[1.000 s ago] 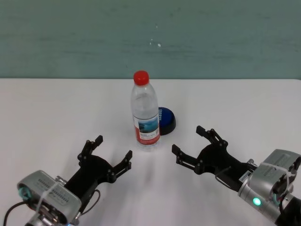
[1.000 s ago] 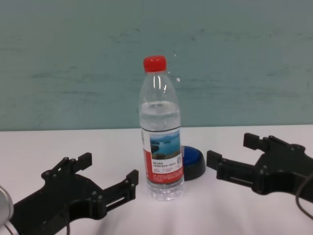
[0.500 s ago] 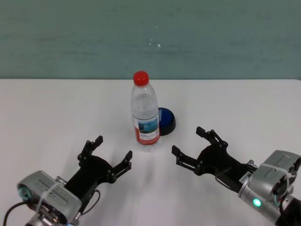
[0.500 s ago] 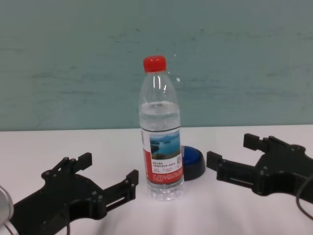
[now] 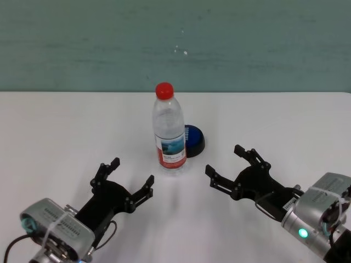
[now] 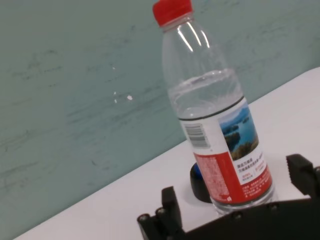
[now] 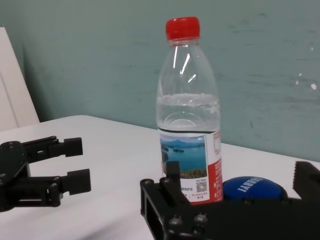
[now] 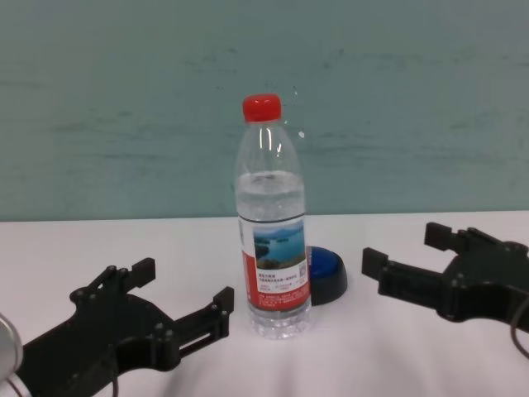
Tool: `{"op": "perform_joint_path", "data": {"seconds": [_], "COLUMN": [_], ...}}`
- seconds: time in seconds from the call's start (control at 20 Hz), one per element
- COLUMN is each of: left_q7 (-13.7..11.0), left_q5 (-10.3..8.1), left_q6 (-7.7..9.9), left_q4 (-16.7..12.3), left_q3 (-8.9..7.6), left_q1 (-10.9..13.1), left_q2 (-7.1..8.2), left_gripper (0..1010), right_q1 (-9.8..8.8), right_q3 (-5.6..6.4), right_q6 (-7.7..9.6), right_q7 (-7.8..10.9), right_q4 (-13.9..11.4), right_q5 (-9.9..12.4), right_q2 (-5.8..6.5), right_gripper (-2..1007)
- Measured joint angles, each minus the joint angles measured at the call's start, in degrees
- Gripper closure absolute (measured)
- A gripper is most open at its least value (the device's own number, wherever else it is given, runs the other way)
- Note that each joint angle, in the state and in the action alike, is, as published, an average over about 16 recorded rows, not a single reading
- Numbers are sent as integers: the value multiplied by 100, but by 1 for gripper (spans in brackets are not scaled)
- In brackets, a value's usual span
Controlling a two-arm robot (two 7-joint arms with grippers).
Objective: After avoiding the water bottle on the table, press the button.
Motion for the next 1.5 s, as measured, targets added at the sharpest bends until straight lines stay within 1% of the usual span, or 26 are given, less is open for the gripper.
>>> {"op": "perform_joint_path", "data": {"seconds": [0.4, 0.8, 1.15, 1.5], "left_q7": [0, 0, 0, 0], "left_q5": [0, 0, 0, 0], "left_q6": [0, 0, 0, 0], "left_q4": [0, 0, 0, 0], "left_q3": [0, 0, 0, 0], "left_q1": [0, 0, 0, 0], "left_q2": [0, 0, 0, 0], "left_gripper": [10, 10, 10, 10], "right_q1": [-67, -114, -120, -119], "right_q3": [70, 115, 125, 122], "right_q6": [16, 81, 116, 102], "right_q7": [-45, -88, -107, -100], "right_q4": [-73, -137, -149, -148], "right_q5": [-72, -146, -155, -154], "right_q2": [62, 97, 89, 93], "right_gripper": [2, 2, 2, 2]}}
